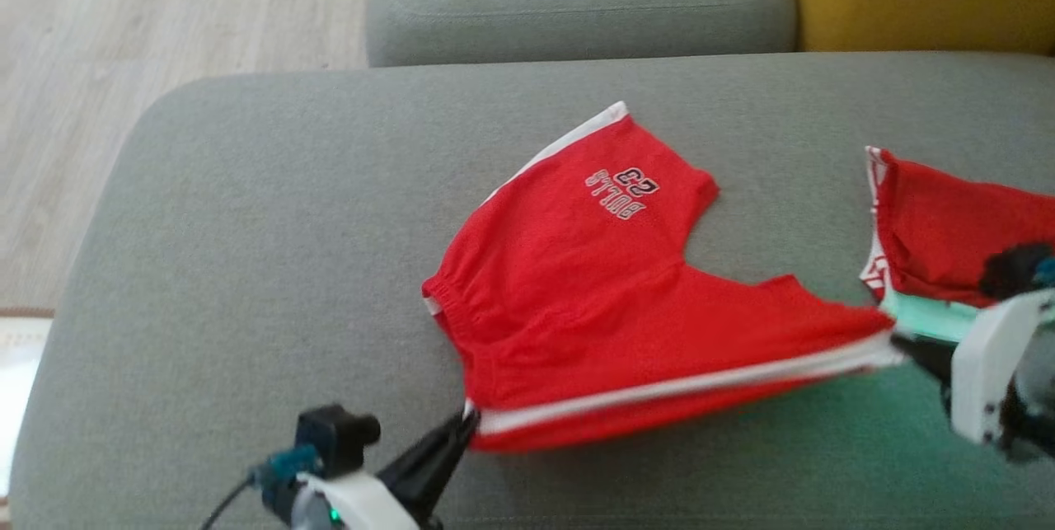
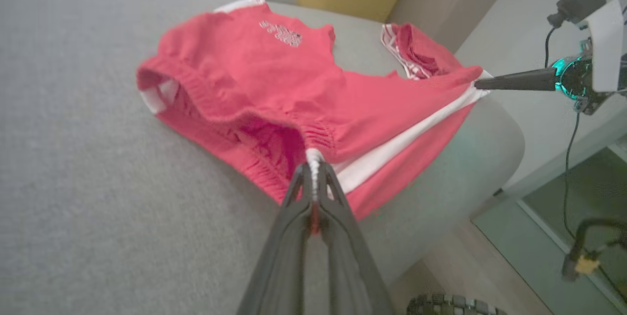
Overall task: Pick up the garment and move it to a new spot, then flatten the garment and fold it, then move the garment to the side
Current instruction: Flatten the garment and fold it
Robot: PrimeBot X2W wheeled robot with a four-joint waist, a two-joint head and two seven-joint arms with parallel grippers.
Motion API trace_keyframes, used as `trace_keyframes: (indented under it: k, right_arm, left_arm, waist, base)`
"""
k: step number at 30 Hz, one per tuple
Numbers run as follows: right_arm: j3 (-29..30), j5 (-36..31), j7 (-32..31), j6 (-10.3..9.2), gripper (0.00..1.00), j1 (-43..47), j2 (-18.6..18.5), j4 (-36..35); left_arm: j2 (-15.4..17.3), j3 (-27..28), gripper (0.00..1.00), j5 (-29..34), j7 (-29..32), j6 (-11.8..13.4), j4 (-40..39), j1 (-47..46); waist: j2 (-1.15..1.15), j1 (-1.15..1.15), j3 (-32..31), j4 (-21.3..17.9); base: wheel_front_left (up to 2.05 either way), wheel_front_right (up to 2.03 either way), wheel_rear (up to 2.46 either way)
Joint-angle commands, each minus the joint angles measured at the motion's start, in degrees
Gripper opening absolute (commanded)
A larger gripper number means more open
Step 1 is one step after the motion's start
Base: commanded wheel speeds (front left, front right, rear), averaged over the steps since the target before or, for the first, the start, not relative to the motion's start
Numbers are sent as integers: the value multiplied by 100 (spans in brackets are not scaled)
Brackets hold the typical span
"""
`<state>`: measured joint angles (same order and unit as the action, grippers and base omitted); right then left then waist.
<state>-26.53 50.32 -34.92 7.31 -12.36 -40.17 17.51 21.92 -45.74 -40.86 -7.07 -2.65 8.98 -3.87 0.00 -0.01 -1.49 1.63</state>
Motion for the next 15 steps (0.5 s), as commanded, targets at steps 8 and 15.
trace_keyframes:
  k: [8, 15]
  right_arm:
    - [763, -622, -403, 18, 0, -996, 33, -482]
    - [912, -1221, -682, 18, 0, -2115, 238, -337]
  left_arm:
    - [73, 561, 0, -7, 69, 149, -473, -1035]
    - [-267, 553, 0, 68, 77, -6, -178, -1826]
  waist:
    - [0, 1, 446, 421]
    - [0, 1, 1107, 831]
  base:
    - [0, 0, 0]
    - [0, 0, 0]
